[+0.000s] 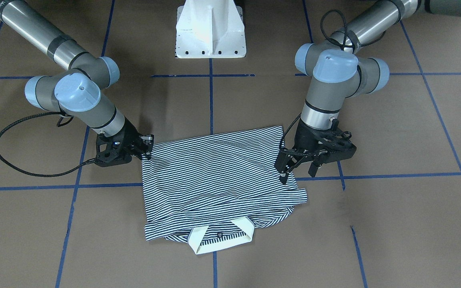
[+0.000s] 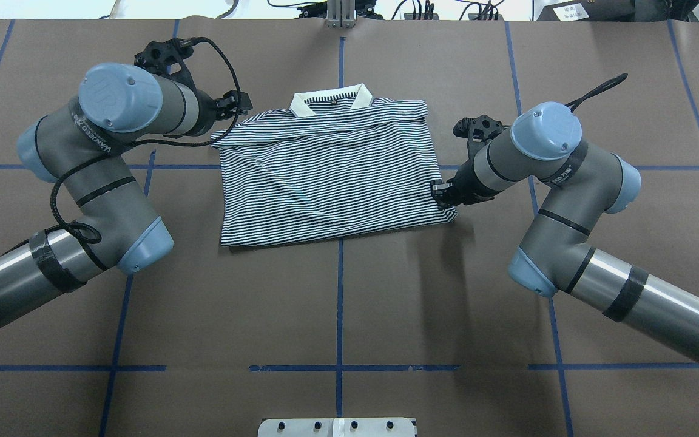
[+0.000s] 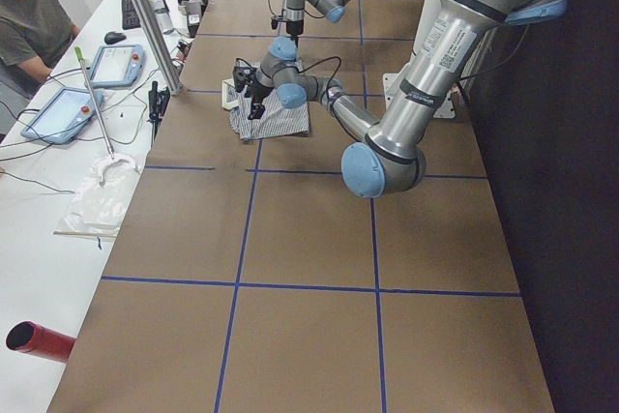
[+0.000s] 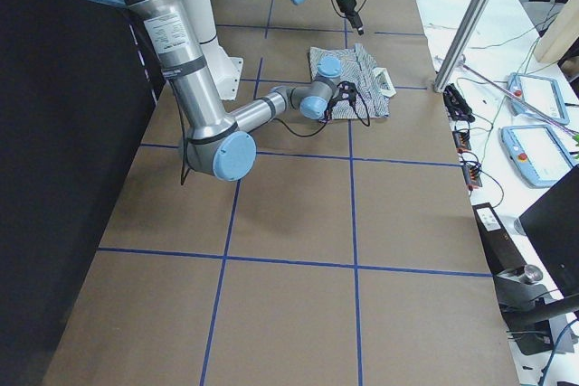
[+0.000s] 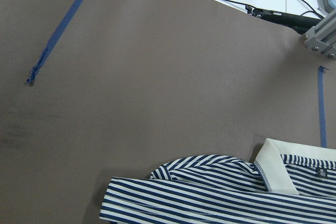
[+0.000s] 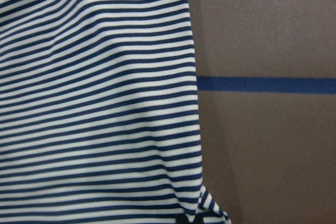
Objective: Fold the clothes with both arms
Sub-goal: 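Lower the right gripper and grasp the folded shirt's side edge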
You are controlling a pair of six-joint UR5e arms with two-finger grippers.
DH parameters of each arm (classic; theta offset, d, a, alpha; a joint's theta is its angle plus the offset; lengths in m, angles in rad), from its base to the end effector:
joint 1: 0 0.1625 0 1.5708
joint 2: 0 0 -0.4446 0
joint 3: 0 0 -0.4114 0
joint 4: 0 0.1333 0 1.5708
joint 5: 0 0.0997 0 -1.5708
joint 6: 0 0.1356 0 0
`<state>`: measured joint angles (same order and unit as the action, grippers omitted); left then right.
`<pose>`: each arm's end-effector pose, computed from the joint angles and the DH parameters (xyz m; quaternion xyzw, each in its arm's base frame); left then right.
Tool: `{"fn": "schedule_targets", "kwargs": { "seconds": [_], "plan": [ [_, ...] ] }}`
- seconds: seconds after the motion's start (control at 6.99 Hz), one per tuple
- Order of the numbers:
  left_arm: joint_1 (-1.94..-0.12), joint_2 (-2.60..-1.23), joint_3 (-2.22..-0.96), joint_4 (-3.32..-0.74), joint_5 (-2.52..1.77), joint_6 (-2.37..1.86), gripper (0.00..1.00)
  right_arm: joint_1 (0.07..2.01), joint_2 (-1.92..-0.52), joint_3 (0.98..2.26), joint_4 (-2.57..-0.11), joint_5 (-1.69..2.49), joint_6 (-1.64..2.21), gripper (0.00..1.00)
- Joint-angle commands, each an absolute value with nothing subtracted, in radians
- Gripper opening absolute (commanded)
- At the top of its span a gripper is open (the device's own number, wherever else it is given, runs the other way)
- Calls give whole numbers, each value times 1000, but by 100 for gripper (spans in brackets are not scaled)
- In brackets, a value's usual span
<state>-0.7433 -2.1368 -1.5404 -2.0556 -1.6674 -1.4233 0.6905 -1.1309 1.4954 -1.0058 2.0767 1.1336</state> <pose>0.4777 -0.6024 0.3134 0.1721 0.4583 -0.2333 0.8402 -0.5185 -0.5160 0.4092 0.0428 -0.4863 -0.0019 0.8727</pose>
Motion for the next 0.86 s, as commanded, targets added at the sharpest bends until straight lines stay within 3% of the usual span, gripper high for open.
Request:
{"fn": "schedule_targets", "kwargs": {
  "seconds": [0.0, 0.14, 0.43, 0.57, 0.72],
  "plan": [
    [-742, -2138, -1543, -2056, -1667, -1422, 99, 667, -1250, 1627, -1008, 2072, 1129, 0],
    [-742, -2138, -1545, -2056, -1667, -1424, 99, 651, -1326, 1699, -1008, 2068, 1129, 0],
    [-741, -2138, -1551, -2054, -1669, -1425, 99, 647, -1350, 1730, -1009, 2078, 1127, 0],
    [-741, -2138, -1552, -2054, -1669, -1425, 99, 640, -1338, 1715, -1011, 2076, 1127, 99],
    [-741, -2138, -1555, -2054, -1669, -1425, 99, 656, -1313, 1717, -1018, 2092, 1137, 100]
  ]
}}
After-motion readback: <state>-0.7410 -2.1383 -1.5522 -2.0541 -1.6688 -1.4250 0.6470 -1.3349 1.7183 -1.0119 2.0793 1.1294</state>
